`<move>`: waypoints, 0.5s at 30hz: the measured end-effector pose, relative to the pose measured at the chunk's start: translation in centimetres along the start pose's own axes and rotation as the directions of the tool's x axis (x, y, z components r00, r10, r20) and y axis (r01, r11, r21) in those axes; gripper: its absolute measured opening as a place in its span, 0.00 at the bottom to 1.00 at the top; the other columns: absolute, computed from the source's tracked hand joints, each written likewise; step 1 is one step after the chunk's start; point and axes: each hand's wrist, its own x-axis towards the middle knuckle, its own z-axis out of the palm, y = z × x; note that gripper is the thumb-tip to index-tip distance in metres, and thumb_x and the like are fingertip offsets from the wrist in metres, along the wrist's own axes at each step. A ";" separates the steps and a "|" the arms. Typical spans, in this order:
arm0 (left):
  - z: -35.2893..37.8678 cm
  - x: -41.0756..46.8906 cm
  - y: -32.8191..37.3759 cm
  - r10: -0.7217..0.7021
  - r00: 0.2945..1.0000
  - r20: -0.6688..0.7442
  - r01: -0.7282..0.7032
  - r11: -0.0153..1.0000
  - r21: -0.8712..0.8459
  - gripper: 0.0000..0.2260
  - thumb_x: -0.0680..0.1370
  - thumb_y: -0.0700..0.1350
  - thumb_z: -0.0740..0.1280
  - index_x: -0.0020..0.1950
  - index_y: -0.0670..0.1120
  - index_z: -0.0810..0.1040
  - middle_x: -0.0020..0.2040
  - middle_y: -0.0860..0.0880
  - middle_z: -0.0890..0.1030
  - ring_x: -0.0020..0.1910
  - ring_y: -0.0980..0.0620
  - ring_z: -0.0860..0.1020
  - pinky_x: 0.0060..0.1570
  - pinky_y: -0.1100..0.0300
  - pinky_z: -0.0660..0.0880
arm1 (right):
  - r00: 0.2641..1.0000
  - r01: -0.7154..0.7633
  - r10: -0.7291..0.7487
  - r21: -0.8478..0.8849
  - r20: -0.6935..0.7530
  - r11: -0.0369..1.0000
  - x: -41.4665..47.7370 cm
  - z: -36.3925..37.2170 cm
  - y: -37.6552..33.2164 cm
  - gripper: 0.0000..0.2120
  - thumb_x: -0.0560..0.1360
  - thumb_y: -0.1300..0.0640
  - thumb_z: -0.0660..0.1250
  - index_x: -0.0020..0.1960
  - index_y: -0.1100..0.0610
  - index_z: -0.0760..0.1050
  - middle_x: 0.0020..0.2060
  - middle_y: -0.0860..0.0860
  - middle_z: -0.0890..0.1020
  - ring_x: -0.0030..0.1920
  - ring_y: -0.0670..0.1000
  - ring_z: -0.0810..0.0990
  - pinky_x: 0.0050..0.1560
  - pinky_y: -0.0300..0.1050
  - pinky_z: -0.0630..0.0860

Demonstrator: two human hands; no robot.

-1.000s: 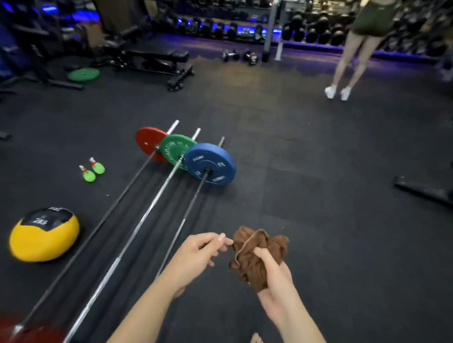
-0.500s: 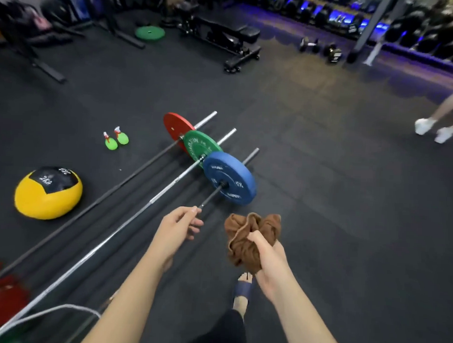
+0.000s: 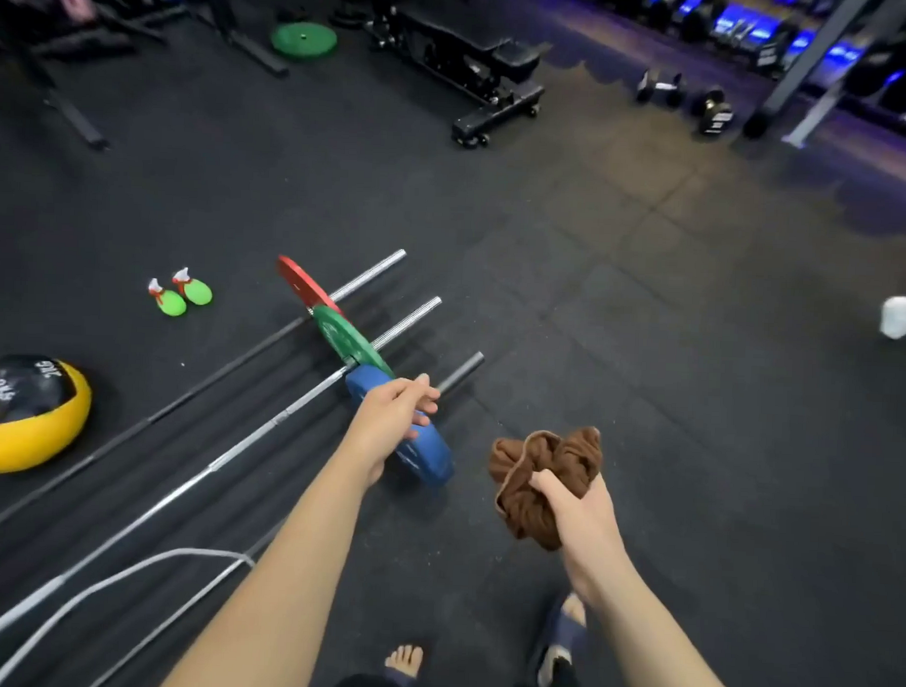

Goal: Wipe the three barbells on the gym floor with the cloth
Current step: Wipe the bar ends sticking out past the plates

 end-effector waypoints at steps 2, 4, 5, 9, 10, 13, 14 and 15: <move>1.7 3.4 0.4 -0.030 0.997 -0.077 0.031 1.000 0.007 0.15 0.84 0.54 0.63 0.52 0.46 0.85 0.49 0.49 0.86 0.43 0.54 0.79 0.47 0.57 0.76 | 0.998 -0.031 0.032 -0.025 0.056 0.999 5.4 -1.3 -2.1 0.15 0.80 0.75 0.56 0.67 0.69 0.64 0.57 0.63 0.84 0.56 0.65 0.85 0.47 0.57 0.83; 3.2 6.0 0.7 -0.065 0.984 -0.167 0.061 0.998 -0.030 0.15 0.84 0.54 0.63 0.54 0.46 0.84 0.49 0.48 0.85 0.43 0.53 0.79 0.46 0.58 0.75 | 0.990 -0.054 0.061 -0.064 0.126 0.997 10.4 -2.1 -4.3 0.15 0.80 0.75 0.56 0.66 0.69 0.65 0.56 0.63 0.84 0.55 0.64 0.85 0.45 0.55 0.84; 3.8 7.1 0.8 -0.089 0.970 -0.227 0.074 0.995 -0.072 0.15 0.84 0.53 0.63 0.55 0.44 0.84 0.48 0.47 0.84 0.43 0.54 0.78 0.43 0.60 0.74 | 0.980 -0.062 0.082 -0.114 0.184 0.992 12.9 -2.3 -5.5 0.14 0.80 0.75 0.57 0.65 0.69 0.66 0.55 0.62 0.85 0.54 0.63 0.86 0.43 0.52 0.84; 6.4 9.3 1.2 -0.239 0.866 -0.440 0.129 0.956 -0.264 0.13 0.85 0.51 0.63 0.57 0.43 0.81 0.46 0.47 0.81 0.41 0.53 0.76 0.41 0.60 0.73 | 0.929 -0.115 0.217 -0.324 0.300 0.939 20.9 -3.2 -9.4 0.15 0.81 0.72 0.60 0.66 0.61 0.69 0.55 0.59 0.86 0.55 0.60 0.86 0.51 0.57 0.84; 7.0 10.0 1.1 -0.272 0.844 -0.462 0.137 0.943 -0.304 0.12 0.85 0.50 0.63 0.57 0.44 0.81 0.46 0.47 0.82 0.42 0.52 0.77 0.43 0.58 0.74 | 0.914 -0.123 0.252 -0.377 0.317 0.918 23.0 -3.3 -9.8 0.16 0.81 0.71 0.61 0.66 0.59 0.68 0.55 0.58 0.86 0.55 0.60 0.86 0.55 0.61 0.82; 8.3 12.7 0.0 -0.349 0.791 -0.503 0.156 0.910 -0.385 0.10 0.85 0.50 0.63 0.57 0.45 0.80 0.47 0.47 0.83 0.44 0.52 0.78 0.47 0.56 0.76 | 0.889 -0.123 0.321 -0.506 0.326 0.854 28.7 -2.7 -10.3 0.17 0.79 0.69 0.64 0.66 0.57 0.69 0.55 0.57 0.86 0.56 0.59 0.86 0.60 0.62 0.80; 8.5 13.9 -0.5 -0.368 0.774 -0.516 0.159 0.901 -0.404 0.10 0.85 0.50 0.63 0.57 0.45 0.80 0.47 0.48 0.83 0.44 0.52 0.78 0.47 0.56 0.76 | 0.876 -0.132 0.348 -0.526 0.335 0.840 30.4 -2.3 -10.4 0.18 0.79 0.68 0.65 0.66 0.57 0.70 0.55 0.57 0.86 0.56 0.59 0.86 0.60 0.62 0.79; 8.7 15.3 -1.0 -0.387 0.756 -0.528 0.160 0.891 -0.425 0.11 0.85 0.50 0.64 0.57 0.45 0.80 0.47 0.48 0.83 0.43 0.52 0.78 0.46 0.56 0.75 | 0.861 -0.140 0.374 -0.548 0.343 0.825 32.2 -1.8 -10.3 0.17 0.78 0.68 0.66 0.65 0.56 0.71 0.55 0.57 0.86 0.56 0.59 0.86 0.61 0.62 0.79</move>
